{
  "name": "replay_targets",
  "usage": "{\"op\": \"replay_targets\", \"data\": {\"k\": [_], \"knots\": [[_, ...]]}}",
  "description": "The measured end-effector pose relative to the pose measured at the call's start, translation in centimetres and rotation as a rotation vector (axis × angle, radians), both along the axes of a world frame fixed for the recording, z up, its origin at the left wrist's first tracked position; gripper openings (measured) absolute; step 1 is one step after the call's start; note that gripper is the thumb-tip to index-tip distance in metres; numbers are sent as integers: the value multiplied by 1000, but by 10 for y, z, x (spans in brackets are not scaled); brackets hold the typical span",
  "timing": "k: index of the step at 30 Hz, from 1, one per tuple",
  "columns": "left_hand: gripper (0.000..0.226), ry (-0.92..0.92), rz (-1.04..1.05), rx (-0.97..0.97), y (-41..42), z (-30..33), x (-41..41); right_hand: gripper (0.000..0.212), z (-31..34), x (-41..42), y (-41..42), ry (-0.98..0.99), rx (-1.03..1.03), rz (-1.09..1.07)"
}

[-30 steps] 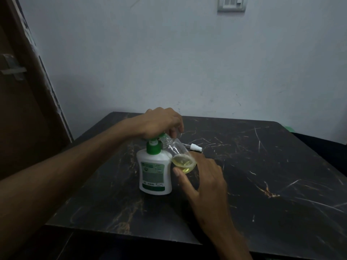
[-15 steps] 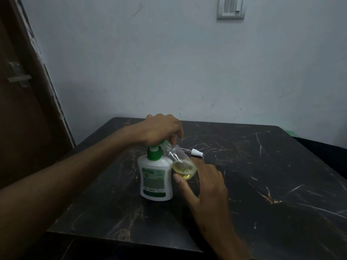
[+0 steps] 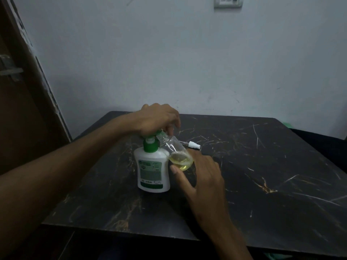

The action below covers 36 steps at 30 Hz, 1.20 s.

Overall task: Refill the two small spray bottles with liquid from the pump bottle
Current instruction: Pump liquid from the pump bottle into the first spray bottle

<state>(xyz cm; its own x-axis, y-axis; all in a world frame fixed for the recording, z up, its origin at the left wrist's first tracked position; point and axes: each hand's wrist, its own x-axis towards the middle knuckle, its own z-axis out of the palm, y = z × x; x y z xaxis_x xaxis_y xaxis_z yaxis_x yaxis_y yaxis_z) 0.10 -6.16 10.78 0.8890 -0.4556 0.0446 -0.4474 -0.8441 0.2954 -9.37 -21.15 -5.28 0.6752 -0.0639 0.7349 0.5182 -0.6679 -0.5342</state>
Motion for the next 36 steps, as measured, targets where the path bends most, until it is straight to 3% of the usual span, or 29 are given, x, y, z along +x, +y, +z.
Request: {"op": "replay_targets", "data": {"k": [10,24,36], "knots": [[50,-5,-9,57,1,-3,1,40,-1,1,0,6,5,9],[39,-14,16,3,0,3,-2,39,0,1,-1,2,16,30],[44,-7,-3,-43,-1,1,0,40,-2,1,-2,11,14,23]]}}
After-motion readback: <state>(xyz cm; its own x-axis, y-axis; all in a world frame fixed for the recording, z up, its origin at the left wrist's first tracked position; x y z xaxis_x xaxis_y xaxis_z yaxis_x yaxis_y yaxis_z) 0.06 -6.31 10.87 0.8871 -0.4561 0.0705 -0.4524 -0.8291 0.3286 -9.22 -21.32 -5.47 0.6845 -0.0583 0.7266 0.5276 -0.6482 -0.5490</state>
